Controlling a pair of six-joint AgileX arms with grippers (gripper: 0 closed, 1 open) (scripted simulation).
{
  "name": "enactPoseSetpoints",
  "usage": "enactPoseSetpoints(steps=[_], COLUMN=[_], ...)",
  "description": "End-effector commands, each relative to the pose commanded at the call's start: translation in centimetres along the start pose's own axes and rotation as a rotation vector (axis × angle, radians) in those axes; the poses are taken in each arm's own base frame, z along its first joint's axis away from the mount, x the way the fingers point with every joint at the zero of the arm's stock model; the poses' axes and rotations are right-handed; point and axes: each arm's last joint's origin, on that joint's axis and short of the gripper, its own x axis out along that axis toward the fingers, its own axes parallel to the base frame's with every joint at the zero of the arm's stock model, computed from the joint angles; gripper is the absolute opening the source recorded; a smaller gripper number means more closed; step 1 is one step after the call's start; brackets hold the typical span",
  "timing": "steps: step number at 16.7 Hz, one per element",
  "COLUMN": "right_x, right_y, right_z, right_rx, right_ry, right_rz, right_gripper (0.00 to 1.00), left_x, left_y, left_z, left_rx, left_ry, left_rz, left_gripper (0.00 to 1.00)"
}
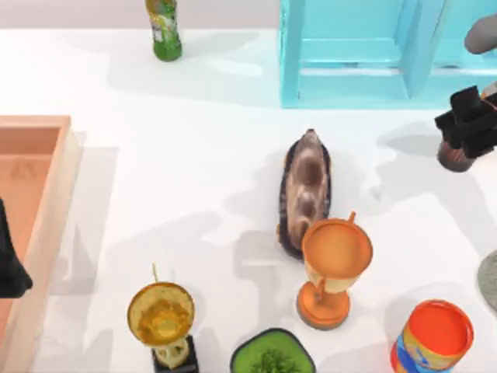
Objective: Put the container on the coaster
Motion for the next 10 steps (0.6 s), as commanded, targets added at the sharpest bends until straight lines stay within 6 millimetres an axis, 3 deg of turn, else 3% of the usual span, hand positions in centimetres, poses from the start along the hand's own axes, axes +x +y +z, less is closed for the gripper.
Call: enactPoseSetpoints(steps=[5, 8, 10], right_x=[-2.4, -2.8, -2.9], right_y=[-0.7, -0.7, -0.7], right_z=[-10.4, -13.9, -14.8], right_rx=[0.228, 0.312, 0.336], right_ry=[0.029, 0.025, 0.022], right_rz=[-0.226, -0.319, -0.347], right_gripper=[0.00, 0.00, 0.00], left_x=[0.0, 0.0, 0.0], left_y=[0.0, 0.0, 0.0], left_z=[0.0, 0.0, 0.0], left_rx=[0.000, 0.000, 0.000], left_ry=[0.000, 0.000, 0.000], left_rz=[0.000, 0.000, 0.000], left_gripper=[1.00, 1.00, 1.00])
